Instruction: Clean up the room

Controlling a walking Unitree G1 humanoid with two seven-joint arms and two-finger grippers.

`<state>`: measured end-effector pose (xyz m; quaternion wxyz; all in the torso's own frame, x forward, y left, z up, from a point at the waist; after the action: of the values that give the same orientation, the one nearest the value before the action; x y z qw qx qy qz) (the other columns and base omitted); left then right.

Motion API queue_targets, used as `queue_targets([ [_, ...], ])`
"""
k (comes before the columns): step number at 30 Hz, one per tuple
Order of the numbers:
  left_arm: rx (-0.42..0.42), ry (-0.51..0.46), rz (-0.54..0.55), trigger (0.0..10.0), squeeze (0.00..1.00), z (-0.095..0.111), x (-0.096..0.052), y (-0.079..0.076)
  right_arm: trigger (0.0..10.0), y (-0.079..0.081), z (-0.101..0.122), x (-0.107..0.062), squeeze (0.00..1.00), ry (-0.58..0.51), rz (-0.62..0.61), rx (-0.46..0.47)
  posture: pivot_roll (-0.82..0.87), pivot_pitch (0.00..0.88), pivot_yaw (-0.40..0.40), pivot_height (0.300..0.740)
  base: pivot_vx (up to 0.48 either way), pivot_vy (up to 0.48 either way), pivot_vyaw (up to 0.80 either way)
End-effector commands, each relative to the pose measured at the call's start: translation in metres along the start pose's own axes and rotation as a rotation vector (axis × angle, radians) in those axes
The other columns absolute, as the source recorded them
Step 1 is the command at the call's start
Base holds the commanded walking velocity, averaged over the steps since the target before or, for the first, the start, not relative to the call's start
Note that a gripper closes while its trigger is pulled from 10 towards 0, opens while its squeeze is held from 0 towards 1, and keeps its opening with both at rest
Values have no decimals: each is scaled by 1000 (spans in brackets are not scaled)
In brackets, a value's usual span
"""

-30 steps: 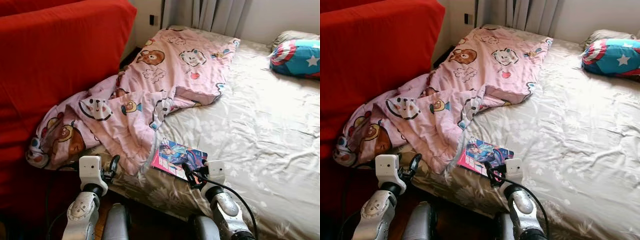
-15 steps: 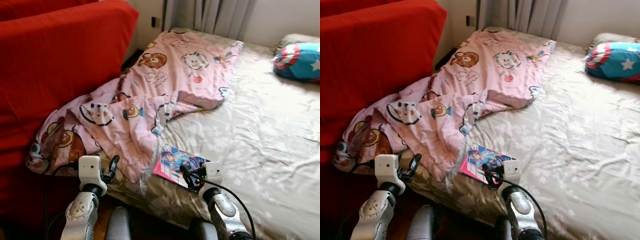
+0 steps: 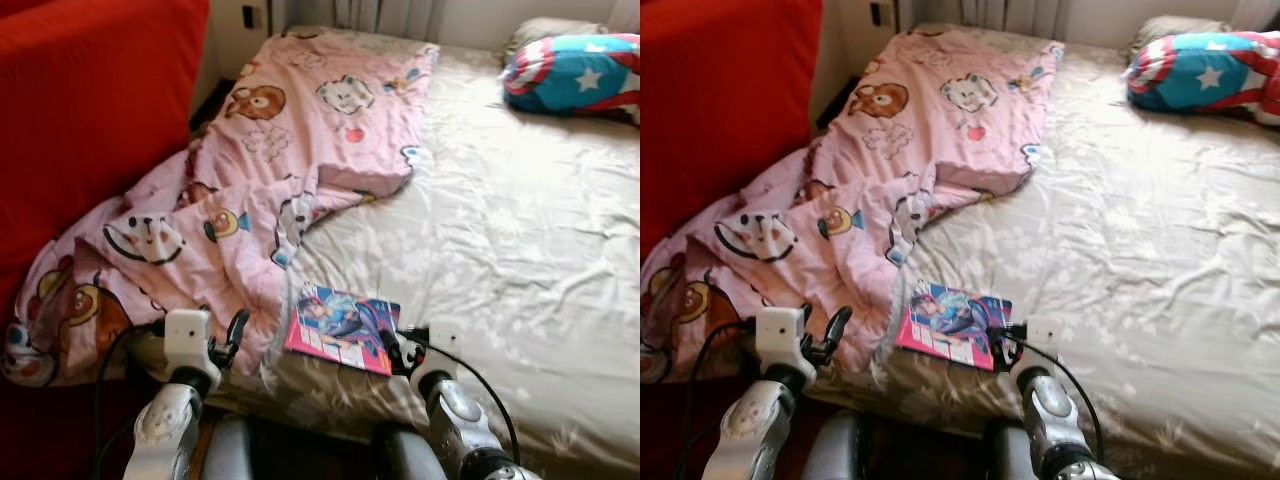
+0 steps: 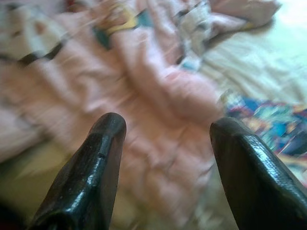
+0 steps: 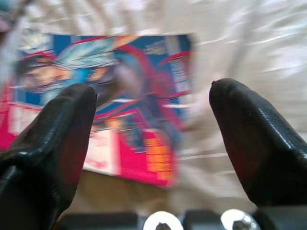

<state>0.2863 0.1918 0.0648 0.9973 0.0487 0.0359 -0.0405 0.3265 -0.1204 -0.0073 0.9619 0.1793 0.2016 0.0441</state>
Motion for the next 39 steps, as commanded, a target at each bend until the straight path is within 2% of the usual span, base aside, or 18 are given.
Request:
queue_targets([
  [1, 1, 0, -11, 10000, 0, 3, -3, 0, 10000, 1, -8, -1, 0, 36, -14, 36, 169, 253, -28, 607, 0, 0, 0],
  [9, 43, 7, -58, 10000, 0, 8, -7, -5, 10000, 6, -9, 1, 0, 51, 5, 72, 202, 320, -15, 607, 0, 0, 0],
  [10, 44, 7, -58, 10000, 0, 8, -8, -5, 10000, 7, -8, 1, 678, 46, 9, 78, 206, 329, -12, 607, 0, 0, 0],
  [11, 45, 6, -57, 10000, 0, 9, -9, -5, 10000, 7, -7, 1, 1000, 35, 12, 86, 210, 342, -8, 607, 0, 0, 0],
  [14, 47, 9, -54, 10000, 0, 9, -12, -3, 10000, 7, -1, 2, 1000, 0, 9, 112, 214, 363, 0, 607, 0, 0, 0],
  [15, 48, 12, -52, 10000, 0, 9, -14, -2, 10000, 6, 0, 2, 902, -10, 6, 117, 215, 369, 3, 607, 0, 0, 0],
  [16, 52, 24, -50, 10000, 0, 8, -17, -1, 10000, 5, 3, 2, 0, -28, 5, 130, 218, 380, 7, 607, 0, 0, 0],
  [24, 58, 46, -46, 10000, 0, 5, -24, 2, 10000, 3, 5, 0, 0, -64, 13, 165, 223, 400, 17, 607, 0, 0, 0],
  [29, 68, 62, -32, 10000, 0, 3, -28, 6, 10000, -5, 12, -3, 0, -142, -5, 207, 227, 399, 25, 607, 0, 0, 0],
  [39, 70, 61, -27, 10000, 0, 5, -25, 7, 10000, -6, 17, -8, 0, -231, 20, 234, 221, 388, 33, 607, 0, 0, 0],
])
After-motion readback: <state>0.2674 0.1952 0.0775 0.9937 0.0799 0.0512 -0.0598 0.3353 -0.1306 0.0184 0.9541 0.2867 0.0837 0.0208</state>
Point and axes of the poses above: a point about 5 cm out from each wrist's last joint towards the gripper, its own x axis pointing out of the wrist towards the gripper, its own z axis along the axis of the wrist's last joint, y = z × x, the point moved 3 cm from there along x, pointing out of the wrist towards the gripper, and after that the axes turned 5 degrees about x, right-handed, at the moved point
